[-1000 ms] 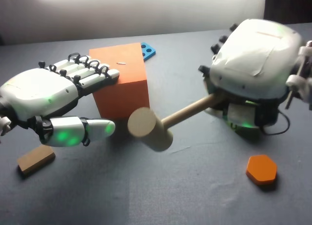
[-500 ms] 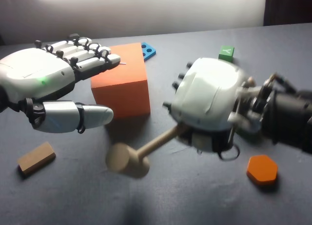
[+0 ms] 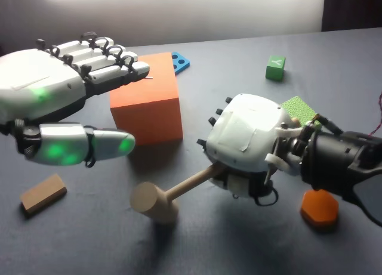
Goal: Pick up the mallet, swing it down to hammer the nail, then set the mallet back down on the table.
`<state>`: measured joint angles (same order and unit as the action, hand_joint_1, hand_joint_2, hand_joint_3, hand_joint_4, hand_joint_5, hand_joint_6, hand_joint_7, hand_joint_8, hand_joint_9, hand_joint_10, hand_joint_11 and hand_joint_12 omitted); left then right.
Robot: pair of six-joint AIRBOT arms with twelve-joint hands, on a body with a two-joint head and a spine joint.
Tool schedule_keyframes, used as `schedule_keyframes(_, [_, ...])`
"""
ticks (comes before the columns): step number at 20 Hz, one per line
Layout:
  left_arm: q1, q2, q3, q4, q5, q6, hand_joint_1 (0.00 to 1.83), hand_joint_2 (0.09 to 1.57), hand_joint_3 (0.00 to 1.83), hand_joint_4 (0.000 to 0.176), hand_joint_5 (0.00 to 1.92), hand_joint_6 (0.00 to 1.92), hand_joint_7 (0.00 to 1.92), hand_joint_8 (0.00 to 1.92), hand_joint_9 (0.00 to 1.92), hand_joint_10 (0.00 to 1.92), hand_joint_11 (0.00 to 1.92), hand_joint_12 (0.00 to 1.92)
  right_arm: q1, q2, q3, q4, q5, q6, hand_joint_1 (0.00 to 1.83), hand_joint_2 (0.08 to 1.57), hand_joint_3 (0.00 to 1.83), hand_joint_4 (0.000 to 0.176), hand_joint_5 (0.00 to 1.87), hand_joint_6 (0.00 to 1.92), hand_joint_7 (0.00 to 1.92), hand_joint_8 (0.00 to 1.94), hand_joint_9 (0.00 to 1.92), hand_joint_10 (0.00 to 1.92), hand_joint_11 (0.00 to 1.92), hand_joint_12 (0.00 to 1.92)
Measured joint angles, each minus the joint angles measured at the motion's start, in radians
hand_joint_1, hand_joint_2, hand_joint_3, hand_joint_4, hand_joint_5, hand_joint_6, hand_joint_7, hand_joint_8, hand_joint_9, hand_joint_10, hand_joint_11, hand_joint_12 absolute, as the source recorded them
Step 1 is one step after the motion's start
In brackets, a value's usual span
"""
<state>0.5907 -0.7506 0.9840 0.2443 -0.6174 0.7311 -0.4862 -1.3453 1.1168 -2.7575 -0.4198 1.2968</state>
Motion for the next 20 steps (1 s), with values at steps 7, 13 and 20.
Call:
schedule_keyframes(7, [-0.022,0.026,-0.045,0.017,0.008,-0.026,0.00,1.26,0.00,0.000,0.08,0.00,0.06,0.00,0.03,0.00,0.01,0.01,-0.005,-0.031,0.010,-0.003,0.017,0.005,0.04,1.45,0.00,0.000,0.78,1.27,0.88,1.26,0.79,1.40,0.67,1.63])
schedule_keyframes(13, [-0.049,0.026,-0.062,0.019,0.028,-0.027,0.00,1.26,0.00,0.000,0.07,0.00,0.04,0.00,0.01,0.00,0.00,0.00,-0.011,-0.031,0.012,-0.010,0.014,-0.002,0.16,1.36,0.00,0.000,0.86,0.22,0.95,0.32,0.82,0.55,0.54,1.21])
schedule_keyframes(20, [-0.049,0.026,-0.061,0.018,0.038,-0.029,0.00,1.25,0.00,0.000,0.04,0.00,0.01,0.00,0.00,0.00,0.00,0.00,-0.030,-0.010,-0.006,-0.047,0.000,-0.013,0.14,1.30,0.00,0.000,0.65,0.00,0.76,0.00,0.70,0.03,0.26,1.13])
